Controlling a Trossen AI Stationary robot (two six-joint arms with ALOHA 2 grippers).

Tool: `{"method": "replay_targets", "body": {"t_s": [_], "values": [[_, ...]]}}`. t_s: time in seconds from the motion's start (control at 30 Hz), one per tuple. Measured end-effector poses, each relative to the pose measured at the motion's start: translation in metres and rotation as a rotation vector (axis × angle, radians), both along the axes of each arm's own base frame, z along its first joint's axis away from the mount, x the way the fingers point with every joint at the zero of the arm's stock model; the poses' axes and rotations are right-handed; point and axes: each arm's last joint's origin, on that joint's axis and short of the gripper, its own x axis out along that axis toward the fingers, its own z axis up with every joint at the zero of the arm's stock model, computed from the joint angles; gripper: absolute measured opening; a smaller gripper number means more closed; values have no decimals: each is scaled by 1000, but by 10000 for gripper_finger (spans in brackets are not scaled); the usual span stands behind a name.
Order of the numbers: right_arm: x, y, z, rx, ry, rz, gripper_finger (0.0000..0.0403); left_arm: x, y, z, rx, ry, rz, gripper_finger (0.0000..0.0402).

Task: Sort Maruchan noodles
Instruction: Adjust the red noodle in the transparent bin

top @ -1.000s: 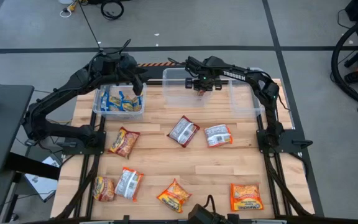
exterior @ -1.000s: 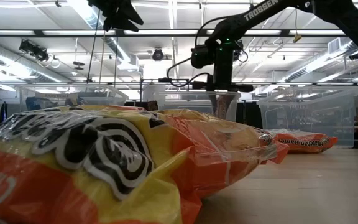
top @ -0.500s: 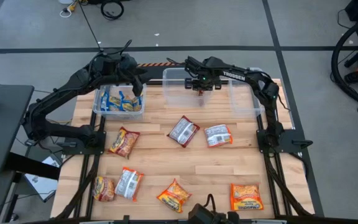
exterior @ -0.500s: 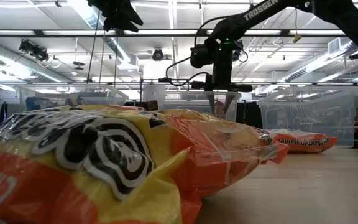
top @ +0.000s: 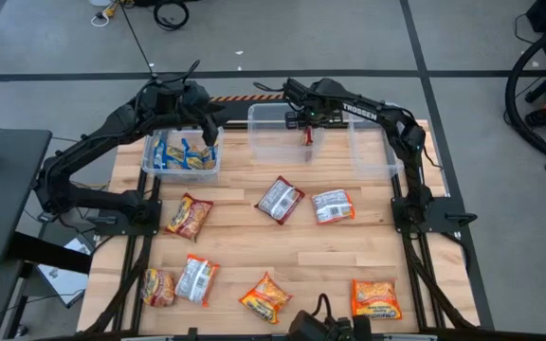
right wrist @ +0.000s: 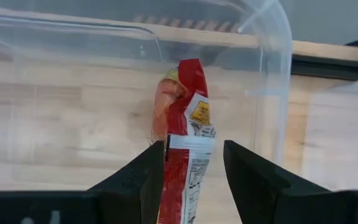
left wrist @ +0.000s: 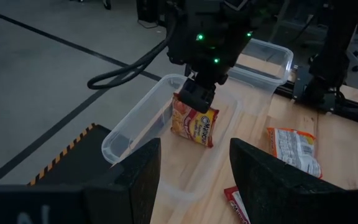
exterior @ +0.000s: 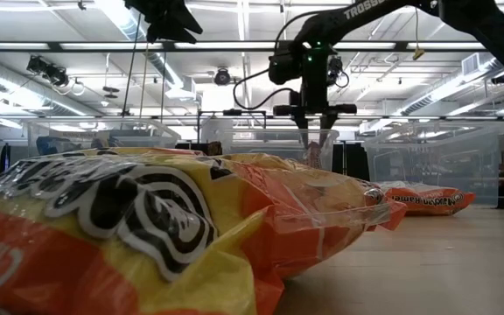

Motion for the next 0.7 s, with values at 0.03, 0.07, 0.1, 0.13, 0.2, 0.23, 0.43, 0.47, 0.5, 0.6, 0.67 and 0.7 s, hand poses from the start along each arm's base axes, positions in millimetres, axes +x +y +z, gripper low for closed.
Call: {"method": "replay_targets", "body": {"t_s": [0.03, 0.07, 0.1, 0.13, 0.2, 0.23, 0.43, 0.47, 0.5, 0.6, 0.67, 0.7], "values": [[0, 0, 0, -3, 8, 11, 170, 0, 0, 0, 0, 0, 0, 197], [0, 0, 0, -10, 16, 18, 170, 0, 0, 0, 1, 0, 0, 197], [0, 1, 0, -16, 25, 29, 170, 0, 0, 0, 1, -1, 0, 197], [1, 1, 0, -20, 30, 38, 170, 0, 0, 0, 2, -3, 0, 197], [2, 4, 2, -29, 29, 57, 170, 1, 1, 1, 9, -13, 0, 197], [4, 5, 4, -44, 24, 73, 170, 1, 1, 2, 12, -17, 0, 197], [19, 14, 19, -132, -27, 202, 170, 2, 1, 4, 24, -36, 0, 197], [22, 15, 20, -138, -53, 235, 170, 2, 1, 4, 25, -39, 1, 197], [28, 16, 20, -141, -100, 268, 170, 2, 1, 4, 24, -40, 1, 197], [42, 18, 5, -104, -218, 348, 170, 2, 1, 4, 21, -40, 2, 197], [46, 17, -11, -74, -220, 341, 170, 2, 1, 4, 19, -41, 1, 197], [46, 16, -15, -67, -220, 326, 170, 2, 1, 4, 13, -41, 4, 197]]}}
